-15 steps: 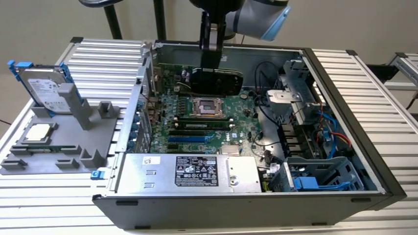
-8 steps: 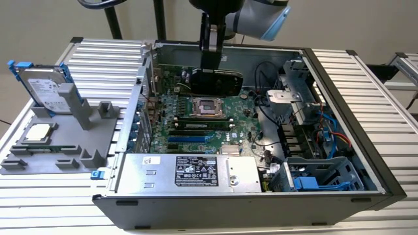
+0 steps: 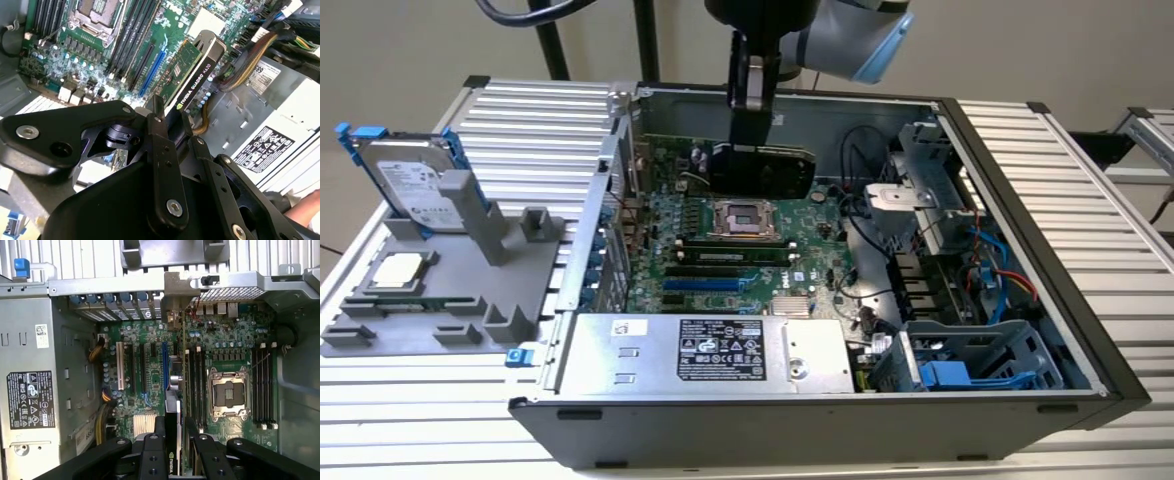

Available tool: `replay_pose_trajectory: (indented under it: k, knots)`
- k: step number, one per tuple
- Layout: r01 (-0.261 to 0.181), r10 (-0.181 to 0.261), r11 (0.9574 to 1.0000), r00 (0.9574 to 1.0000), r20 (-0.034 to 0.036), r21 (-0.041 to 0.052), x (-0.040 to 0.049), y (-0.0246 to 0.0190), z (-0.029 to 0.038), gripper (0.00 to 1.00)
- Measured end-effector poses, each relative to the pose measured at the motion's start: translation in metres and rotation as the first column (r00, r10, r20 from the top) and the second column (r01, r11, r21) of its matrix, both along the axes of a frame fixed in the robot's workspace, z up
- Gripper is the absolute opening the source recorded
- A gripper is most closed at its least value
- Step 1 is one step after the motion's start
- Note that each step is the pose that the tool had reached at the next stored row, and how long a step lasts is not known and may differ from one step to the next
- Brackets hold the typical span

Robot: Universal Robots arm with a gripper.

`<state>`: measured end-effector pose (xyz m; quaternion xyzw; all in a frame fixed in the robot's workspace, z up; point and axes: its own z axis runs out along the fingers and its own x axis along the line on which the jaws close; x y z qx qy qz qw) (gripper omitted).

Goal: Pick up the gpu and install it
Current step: 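Insert the gpu into the slot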

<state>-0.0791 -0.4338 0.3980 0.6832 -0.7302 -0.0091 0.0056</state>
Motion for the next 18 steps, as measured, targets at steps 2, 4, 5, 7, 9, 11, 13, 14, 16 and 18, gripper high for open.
replay_pose_trajectory:
  k: [2,4,5,7,9,11,13,14,16,18]
  knots:
    - [0.0,0.0,1.0,1.0,0.0,0.0,0.0,0.0,-0.0012,0.0]
    - [0.0,0.0,1.0,1.0,0.0,-0.0001,0.0,0.0,-0.0022,0.0]
    - [0.0,0.0,1.0,1.0,0.0,-0.0001,0.0,0.0,-0.0027,0.0]
    - [0.0,0.0,1.0,1.0,0.0,-0.0001,0.0,0.0001,-0.0036,0.0]
    - [0.001,-0.001,1.0,1.0,0.0,-0.0001,-0.0001,0.0001,-0.0046,0.0]
    - [0.001,-0.001,1.0,1.0,0.0001,0.0,-0.0001,0.0001,-0.0055,0.0]
    - [0.0,0.0,1.0,1.0,0.0,-0.0001,0.0,0.0001,-0.0064,0.0]
    - [0.0,0.0,1.0,1.0,0.0,-0.0001,0.0,0.0001,-0.0068,0.0]
    - [0.0,0.0,1.0,1.0,0.0,0.0,0.0,0.0001,-0.0078,0.0]
    - [0.0,0.0,1.0,1.0,0.0,-0.0001,0.0,0.0001,-0.0086,0.0]
